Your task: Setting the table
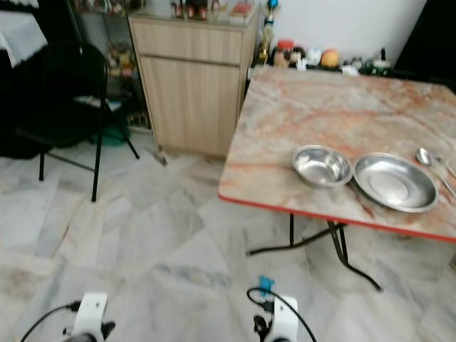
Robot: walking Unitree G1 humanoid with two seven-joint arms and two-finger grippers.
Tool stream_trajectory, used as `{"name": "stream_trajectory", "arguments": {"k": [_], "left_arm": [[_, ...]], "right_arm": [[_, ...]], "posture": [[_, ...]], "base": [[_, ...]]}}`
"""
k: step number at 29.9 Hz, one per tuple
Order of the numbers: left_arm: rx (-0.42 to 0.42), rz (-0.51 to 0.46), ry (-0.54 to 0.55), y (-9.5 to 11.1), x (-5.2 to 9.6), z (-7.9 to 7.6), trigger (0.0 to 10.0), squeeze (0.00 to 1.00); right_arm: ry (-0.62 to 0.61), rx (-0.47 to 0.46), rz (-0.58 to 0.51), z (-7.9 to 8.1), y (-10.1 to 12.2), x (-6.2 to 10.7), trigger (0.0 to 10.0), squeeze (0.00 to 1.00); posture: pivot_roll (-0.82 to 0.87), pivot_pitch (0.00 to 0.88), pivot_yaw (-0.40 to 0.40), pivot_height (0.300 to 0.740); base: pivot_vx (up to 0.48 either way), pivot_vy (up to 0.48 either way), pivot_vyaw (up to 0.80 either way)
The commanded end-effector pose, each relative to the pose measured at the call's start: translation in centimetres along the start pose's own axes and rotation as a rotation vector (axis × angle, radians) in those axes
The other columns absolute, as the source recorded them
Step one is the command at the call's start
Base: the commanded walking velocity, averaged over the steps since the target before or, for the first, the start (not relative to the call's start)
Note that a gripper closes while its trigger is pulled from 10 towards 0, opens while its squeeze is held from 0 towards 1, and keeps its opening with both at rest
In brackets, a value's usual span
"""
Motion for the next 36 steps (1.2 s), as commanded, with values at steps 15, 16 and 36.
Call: {"name": "stream_trajectory", "arguments": {"k": [15,16,36], "left_arm": [[0.003,0.014,0.014,-0.3,0.1,0.5,10.0,0.0],[0.004,0.014,0.015,-0.3,0.1,0.5,10.0,0.0],[0.009,0.025,0.019,-0.7,0.2,0.6,10.0,0.0]], "right_arm": [[-0.013,-0.033,-0.011,0.0,0.5,-0.1,10.0,0.0],[-0.013,-0.033,-0.011,0.0,0.5,-0.1,10.0,0.0],[-0.084,-0.063,-0.287,-1.4,4.9,0.2,10.0,0.0]], "posture": [[0.13,0.0,-0.06,0.74],[0.13,0.0,-0.06,0.74],[0.1,0.0,-0.068,0.74]], "base": [[0.0,-0.256,0.0],[0.0,-0.251,0.0],[0.0,-0.042,0.0]]}}
Point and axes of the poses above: a point about 5 cm out from each wrist's last joint towards the gripper, its own x axis pointing back from the gripper into the wrist, its own y axis along the axis of the wrist's last joint, z = x × y, the point moved 1 cm from there along -x, pointing out of the wrist towards the gripper, and after that the axes turned 7 degrees about -x, right-handed, at the moved point
